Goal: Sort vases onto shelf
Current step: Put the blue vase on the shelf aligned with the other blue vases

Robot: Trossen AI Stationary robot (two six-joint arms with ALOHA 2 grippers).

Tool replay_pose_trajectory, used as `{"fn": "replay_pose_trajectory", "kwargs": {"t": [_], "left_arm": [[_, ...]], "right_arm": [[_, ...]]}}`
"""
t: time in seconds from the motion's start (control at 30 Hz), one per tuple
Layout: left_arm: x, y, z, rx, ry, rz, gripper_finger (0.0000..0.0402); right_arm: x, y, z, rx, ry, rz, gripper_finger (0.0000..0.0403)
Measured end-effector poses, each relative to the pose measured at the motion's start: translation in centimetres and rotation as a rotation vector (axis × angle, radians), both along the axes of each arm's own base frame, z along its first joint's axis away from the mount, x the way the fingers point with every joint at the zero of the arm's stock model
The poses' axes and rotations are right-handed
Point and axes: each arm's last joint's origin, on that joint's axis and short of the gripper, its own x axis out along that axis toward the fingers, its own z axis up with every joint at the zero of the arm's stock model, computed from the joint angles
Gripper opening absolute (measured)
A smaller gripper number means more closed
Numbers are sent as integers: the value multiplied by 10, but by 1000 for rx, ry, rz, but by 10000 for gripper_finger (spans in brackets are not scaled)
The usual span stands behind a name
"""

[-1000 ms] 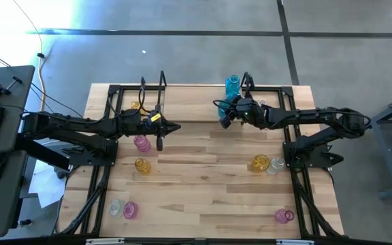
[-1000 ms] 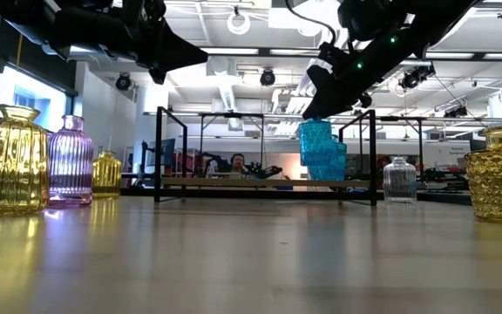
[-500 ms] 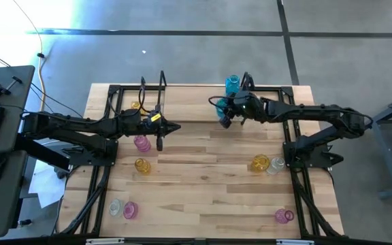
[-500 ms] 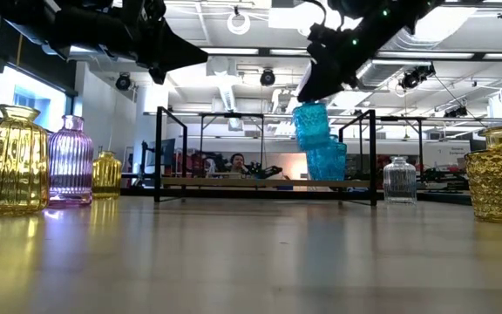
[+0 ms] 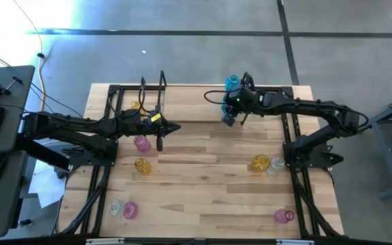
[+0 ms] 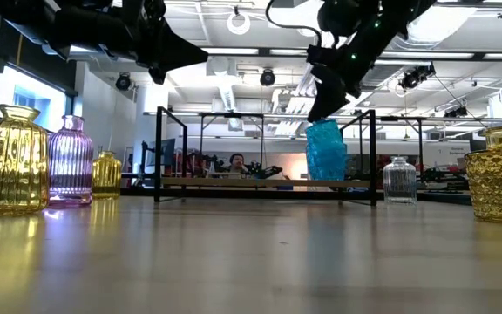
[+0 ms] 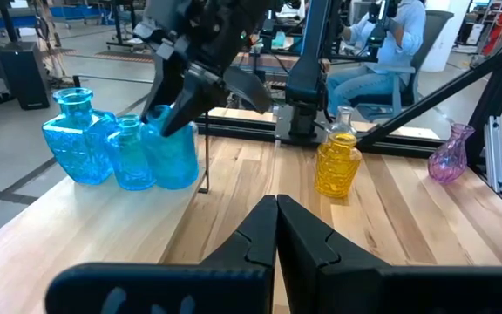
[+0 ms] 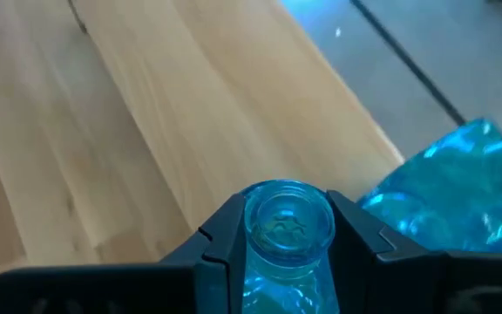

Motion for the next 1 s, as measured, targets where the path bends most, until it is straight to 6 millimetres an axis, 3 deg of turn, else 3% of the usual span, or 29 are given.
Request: {"fn": "replay_pose_trajectory", "kwargs": {"t": [0.43, 0.73, 1.0], "left_arm": [[0, 0, 0, 0, 2, -1, 0], [0, 0, 0, 0, 3, -1, 0], [0, 0, 0, 0, 2, -1, 0]], "right_arm": [[10, -8, -19, 21, 27, -36, 90], [11, -9, -19, 22, 28, -37, 90], [10, -8, -21, 41, 35, -46, 140]]}}
